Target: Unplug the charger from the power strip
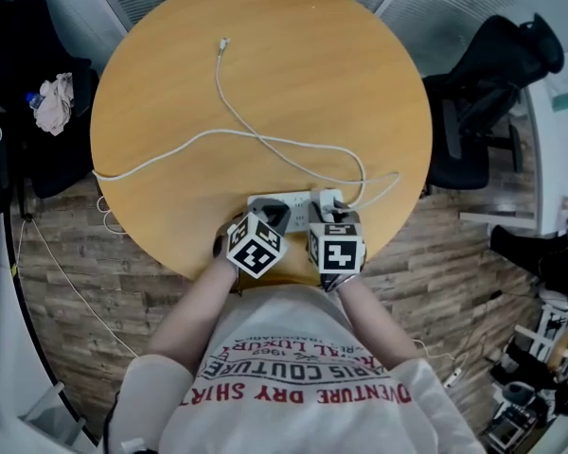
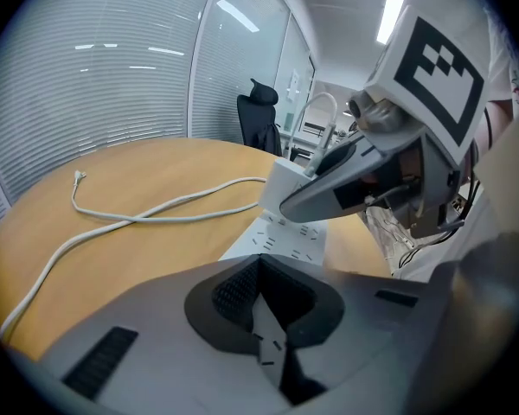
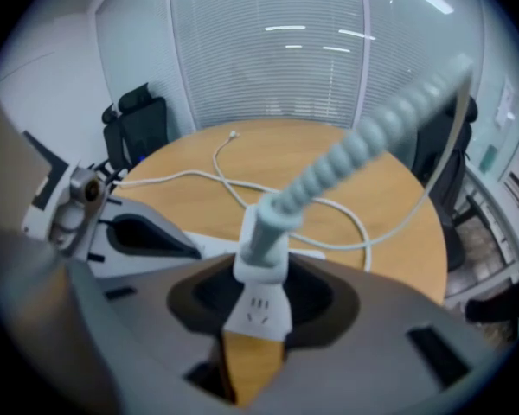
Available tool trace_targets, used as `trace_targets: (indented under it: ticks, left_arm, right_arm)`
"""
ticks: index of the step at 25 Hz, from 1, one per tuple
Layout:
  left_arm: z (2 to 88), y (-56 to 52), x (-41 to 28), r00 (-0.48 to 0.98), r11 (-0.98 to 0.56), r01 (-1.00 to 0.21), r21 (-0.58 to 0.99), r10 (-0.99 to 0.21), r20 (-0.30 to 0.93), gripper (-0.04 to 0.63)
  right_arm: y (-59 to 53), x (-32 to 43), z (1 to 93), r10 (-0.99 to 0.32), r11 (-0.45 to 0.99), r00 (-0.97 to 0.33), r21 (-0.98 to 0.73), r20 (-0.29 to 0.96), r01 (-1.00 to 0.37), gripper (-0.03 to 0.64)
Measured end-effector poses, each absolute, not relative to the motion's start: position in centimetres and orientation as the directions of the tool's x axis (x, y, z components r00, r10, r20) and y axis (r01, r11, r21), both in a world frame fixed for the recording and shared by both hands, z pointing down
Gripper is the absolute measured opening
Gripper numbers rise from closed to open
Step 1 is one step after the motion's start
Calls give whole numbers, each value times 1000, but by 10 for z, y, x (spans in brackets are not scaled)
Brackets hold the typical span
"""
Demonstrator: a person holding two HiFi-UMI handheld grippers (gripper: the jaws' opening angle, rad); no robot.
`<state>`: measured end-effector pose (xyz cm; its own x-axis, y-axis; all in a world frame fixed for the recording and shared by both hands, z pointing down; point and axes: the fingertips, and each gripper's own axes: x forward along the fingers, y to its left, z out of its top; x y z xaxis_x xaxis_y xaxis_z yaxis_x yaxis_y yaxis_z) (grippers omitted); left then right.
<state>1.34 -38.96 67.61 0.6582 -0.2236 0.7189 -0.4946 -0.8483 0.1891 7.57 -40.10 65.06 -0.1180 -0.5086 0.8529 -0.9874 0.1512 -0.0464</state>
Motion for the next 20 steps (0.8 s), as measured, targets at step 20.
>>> trace_targets:
  ticks: [20]
  left_arm:
    - [644,-404,-10,665,-718,-650,251,-376,645,32]
  right_arm:
    - [-418,85,541,-744,263,-258,-84,617,-961,155]
